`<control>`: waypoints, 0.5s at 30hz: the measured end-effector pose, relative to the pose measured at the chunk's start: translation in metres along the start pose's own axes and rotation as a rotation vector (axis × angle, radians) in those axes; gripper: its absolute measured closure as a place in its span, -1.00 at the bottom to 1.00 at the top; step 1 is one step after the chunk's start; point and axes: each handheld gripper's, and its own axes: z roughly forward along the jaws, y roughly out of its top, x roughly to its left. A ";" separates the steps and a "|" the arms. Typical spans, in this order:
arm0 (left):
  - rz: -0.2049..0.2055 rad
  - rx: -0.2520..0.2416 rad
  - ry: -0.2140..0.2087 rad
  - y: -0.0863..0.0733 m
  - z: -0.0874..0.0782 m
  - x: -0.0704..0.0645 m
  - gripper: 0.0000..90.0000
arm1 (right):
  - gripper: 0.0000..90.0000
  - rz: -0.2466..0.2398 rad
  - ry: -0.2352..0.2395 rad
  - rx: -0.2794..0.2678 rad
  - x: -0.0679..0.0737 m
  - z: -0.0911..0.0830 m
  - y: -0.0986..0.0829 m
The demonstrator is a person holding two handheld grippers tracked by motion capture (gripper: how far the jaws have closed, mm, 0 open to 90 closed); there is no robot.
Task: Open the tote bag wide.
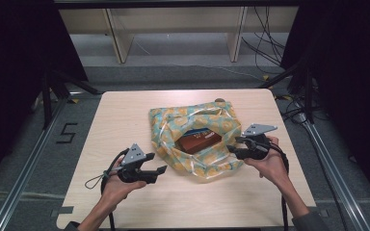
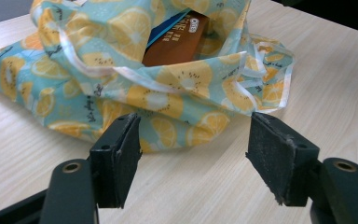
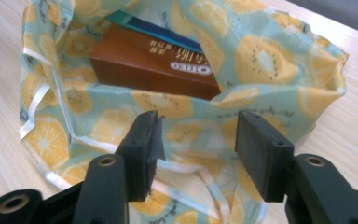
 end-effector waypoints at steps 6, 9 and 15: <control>-0.015 0.012 0.016 -0.014 -0.004 -0.003 -0.30 | 0.04 0.007 0.011 -0.006 0.004 -0.003 -0.009; -0.021 0.012 0.016 -0.020 -0.004 -0.003 -0.31 | 0.02 0.010 0.008 -0.011 0.007 -0.006 -0.012; -0.028 0.015 0.046 -0.031 -0.001 -0.009 -0.31 | -0.03 0.030 0.002 -0.013 0.012 -0.011 -0.021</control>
